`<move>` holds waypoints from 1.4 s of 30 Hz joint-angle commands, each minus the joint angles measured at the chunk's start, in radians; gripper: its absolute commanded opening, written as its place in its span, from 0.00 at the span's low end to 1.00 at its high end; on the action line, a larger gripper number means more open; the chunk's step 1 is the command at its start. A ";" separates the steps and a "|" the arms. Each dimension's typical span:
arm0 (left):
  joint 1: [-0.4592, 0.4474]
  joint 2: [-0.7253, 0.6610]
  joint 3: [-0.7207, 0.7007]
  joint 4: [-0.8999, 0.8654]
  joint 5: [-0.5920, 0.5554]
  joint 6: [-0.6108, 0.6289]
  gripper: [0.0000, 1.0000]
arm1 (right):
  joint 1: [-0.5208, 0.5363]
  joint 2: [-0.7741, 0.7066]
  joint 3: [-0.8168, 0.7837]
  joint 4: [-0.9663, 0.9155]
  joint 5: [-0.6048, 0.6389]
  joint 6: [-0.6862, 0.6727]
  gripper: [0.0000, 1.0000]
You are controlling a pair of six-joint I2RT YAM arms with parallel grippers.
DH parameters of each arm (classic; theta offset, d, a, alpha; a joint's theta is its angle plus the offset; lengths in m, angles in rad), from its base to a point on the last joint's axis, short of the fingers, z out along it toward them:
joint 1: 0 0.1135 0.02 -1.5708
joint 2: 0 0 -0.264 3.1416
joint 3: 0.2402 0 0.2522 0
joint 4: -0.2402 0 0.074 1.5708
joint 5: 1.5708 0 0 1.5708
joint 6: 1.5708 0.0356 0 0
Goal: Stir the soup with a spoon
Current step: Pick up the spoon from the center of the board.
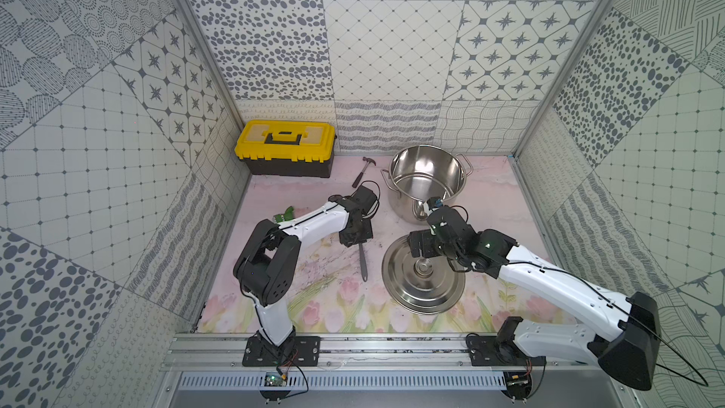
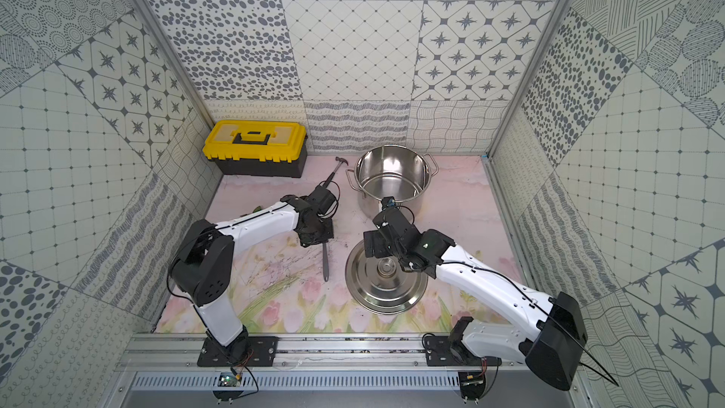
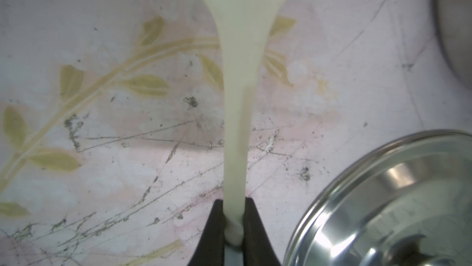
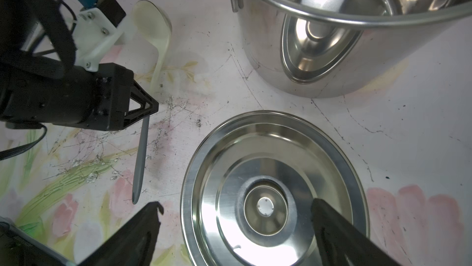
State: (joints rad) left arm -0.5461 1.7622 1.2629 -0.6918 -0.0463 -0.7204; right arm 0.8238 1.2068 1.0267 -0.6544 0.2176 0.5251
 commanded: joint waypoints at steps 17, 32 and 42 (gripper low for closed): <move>0.131 -0.292 0.235 0.037 0.372 -0.511 0.00 | -0.137 0.048 0.295 0.157 -0.508 -0.006 0.76; 0.171 -0.383 0.067 0.300 0.388 -0.908 0.00 | -0.124 0.072 0.301 0.153 -0.605 0.033 0.68; 0.173 -0.392 0.017 0.336 0.408 -0.956 0.00 | -0.080 0.117 0.317 0.153 -0.598 0.028 0.59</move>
State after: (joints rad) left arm -0.3771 1.3827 1.2888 -0.4610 0.3305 -1.5940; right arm 0.7357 1.3140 1.3205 -0.5278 -0.3820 0.5507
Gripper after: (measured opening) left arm 0.129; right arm 0.590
